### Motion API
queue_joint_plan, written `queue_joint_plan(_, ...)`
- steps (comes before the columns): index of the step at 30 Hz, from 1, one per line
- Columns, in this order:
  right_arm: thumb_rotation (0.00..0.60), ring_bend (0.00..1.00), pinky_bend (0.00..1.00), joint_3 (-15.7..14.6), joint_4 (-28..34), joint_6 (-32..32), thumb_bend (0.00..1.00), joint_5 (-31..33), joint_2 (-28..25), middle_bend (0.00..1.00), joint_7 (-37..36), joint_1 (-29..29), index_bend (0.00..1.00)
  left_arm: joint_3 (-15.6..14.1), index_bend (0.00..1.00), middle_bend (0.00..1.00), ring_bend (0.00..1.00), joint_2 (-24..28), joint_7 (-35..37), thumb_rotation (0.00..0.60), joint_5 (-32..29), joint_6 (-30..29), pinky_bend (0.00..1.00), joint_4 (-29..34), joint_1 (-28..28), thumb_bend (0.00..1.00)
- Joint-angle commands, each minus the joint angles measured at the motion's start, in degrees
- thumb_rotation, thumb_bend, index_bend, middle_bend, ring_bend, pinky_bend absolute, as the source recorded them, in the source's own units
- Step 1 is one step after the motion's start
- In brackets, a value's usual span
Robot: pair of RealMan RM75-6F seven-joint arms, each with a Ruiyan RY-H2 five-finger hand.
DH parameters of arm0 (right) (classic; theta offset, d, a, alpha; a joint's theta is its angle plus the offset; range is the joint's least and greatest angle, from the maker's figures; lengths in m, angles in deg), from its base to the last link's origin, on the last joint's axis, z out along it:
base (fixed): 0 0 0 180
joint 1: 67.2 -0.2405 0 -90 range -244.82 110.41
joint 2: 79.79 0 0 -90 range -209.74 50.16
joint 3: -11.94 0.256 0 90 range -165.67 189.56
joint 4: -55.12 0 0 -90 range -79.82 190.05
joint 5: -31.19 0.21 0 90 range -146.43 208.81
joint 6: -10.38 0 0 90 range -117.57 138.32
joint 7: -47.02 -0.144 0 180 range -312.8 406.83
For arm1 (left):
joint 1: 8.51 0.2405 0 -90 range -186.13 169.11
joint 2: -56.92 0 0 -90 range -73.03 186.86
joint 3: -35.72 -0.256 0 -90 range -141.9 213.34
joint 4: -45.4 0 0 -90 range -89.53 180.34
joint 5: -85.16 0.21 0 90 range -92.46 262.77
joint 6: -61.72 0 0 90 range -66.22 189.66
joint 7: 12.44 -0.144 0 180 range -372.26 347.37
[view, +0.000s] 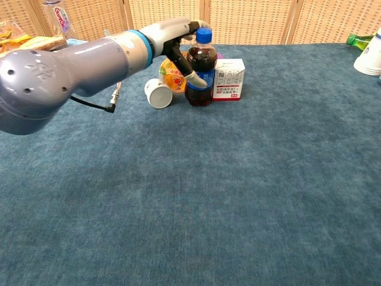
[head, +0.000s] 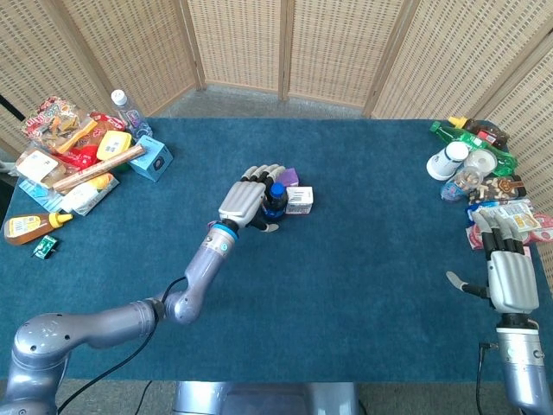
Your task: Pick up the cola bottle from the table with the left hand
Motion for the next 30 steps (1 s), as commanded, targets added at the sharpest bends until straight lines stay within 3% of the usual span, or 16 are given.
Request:
queue_joint_plan(1,0.600,0.00,0.00,0.03,-0.05,-0.08,0.00,-0.08,-0.05,0.00,-0.33,0.05,0.00,0.13,0.22,0.11,0.03,-1.01,0.67,0.600,0.03,-0.29,0.10,-1.43,-0.63,0.16)
queue_joint_plan(4,0.600,0.00,0.00,-0.02,-0.17,-0.19,0.00,-0.28,-0.08,0.00,-0.63,0.08,0.00,-0.34,0.44,0.39,0.22,-1.78,0.58,0.600,0.71,-1.47,0.28,-2.79,-0.84,0.16)
queue_joint_plan(7,0.600,0.00,0.00,-0.09,-0.15,-0.17,0.00,-0.44,-0.10,0.00,-0.79,0.08,0.00,-0.87,0.59,0.54,0.38,-2.56,0.37,0.600,2.04,-3.44,0.39,-4.17,-0.87,0.16)
queue_joint_plan(11,0.600,0.00,0.00,-0.16,-0.08,-0.33,0.00,-0.58,-0.09,0.00,-0.72,0.14,0.00,-1.48,0.75,0.69,0.52,-3.76,-0.35,0.600,3.53,-5.47,0.51,-6.36,-1.11,0.16)
queue_joint_plan(19,0.600,0.00,0.00,-0.06,-0.14,-0.21,0.00,-0.27,-0.07,0.00,-0.58,0.12,0.00,-1.02,0.78,0.71,0.54,-1.93,1.76,0.600,6.53,-9.04,0.53,-3.26,0.40,0.16)
queue_joint_plan(30,0.600,0.00,0.00,-0.24,0.01,-0.33,0.00,-0.46,0.09,0.00,0.40,0.08,0.00,2.32,0.78,0.69,0.54,7.29,0.53,0.600,9.02,-15.74,0.53,12.10,3.40,0.16)
